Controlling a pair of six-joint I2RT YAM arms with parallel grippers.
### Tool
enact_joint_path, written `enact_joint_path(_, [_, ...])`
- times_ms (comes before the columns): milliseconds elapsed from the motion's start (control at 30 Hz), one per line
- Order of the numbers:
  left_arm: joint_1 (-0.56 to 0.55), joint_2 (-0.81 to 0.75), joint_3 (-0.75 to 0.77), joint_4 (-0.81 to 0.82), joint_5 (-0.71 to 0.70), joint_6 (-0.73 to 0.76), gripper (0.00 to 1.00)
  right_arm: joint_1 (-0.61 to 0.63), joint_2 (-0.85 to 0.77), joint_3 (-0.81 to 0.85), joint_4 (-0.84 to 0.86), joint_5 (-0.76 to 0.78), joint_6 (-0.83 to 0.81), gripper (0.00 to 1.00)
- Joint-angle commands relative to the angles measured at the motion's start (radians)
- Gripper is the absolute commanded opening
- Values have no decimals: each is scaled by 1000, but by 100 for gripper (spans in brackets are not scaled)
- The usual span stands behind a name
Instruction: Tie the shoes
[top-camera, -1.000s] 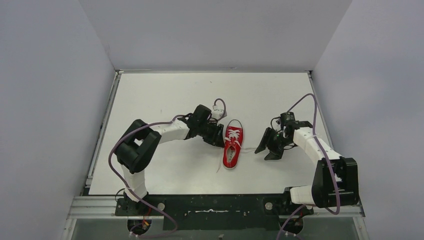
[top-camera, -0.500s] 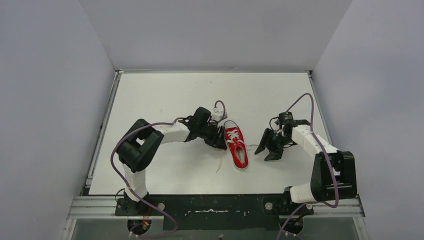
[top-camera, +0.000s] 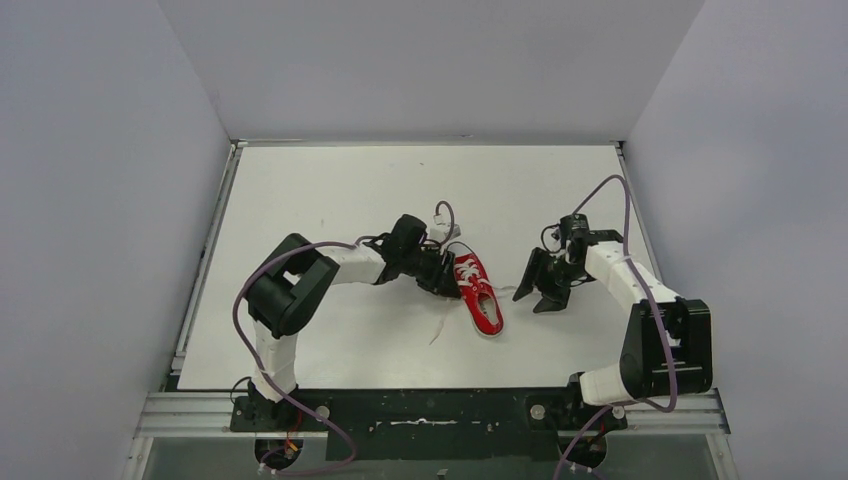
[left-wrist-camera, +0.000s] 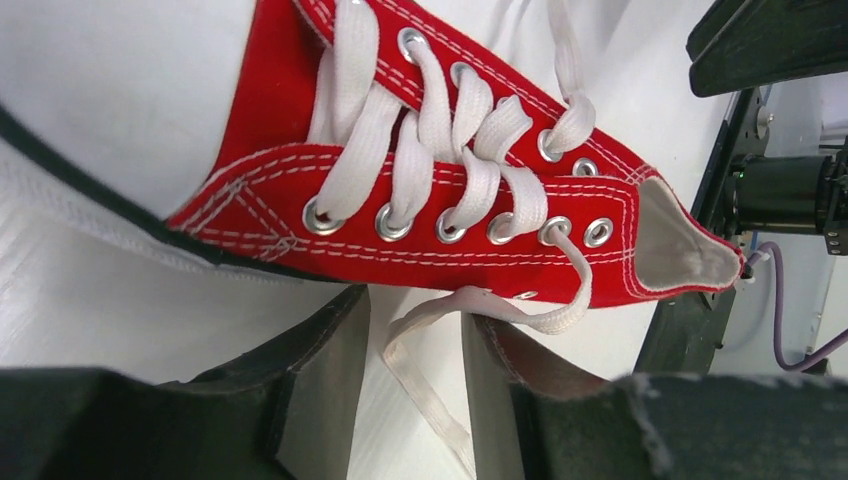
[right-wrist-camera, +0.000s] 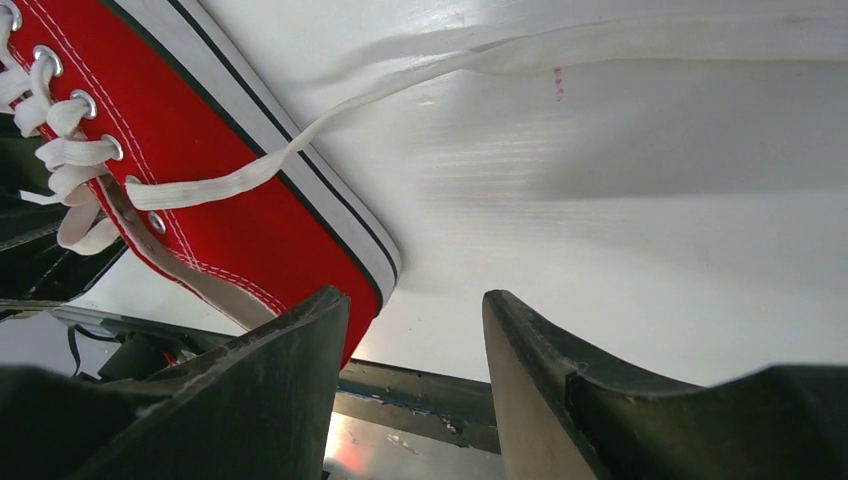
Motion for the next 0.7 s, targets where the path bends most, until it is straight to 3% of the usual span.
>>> enact_joint_path(0, [-2, 9, 17, 99, 38, 1, 34, -16, 9, 42, -15, 19, -18, 53])
enact_joint_path(100, [1, 12, 20, 109, 44, -11, 19, -32, 10, 47, -19, 23, -23, 55])
enact_joint_path(300, [5, -66, -15, 68, -3, -25, 2, -66, 63, 90, -70, 98, -33, 63])
enact_joint_path(567, [1, -174, -7, -53, -53, -37, 0, -133, 177, 147, -14, 142, 160, 69])
enact_joint_path(667, [-2, -200, -1, -84, -50, -32, 0, -115, 225, 143, 63, 61, 195, 67])
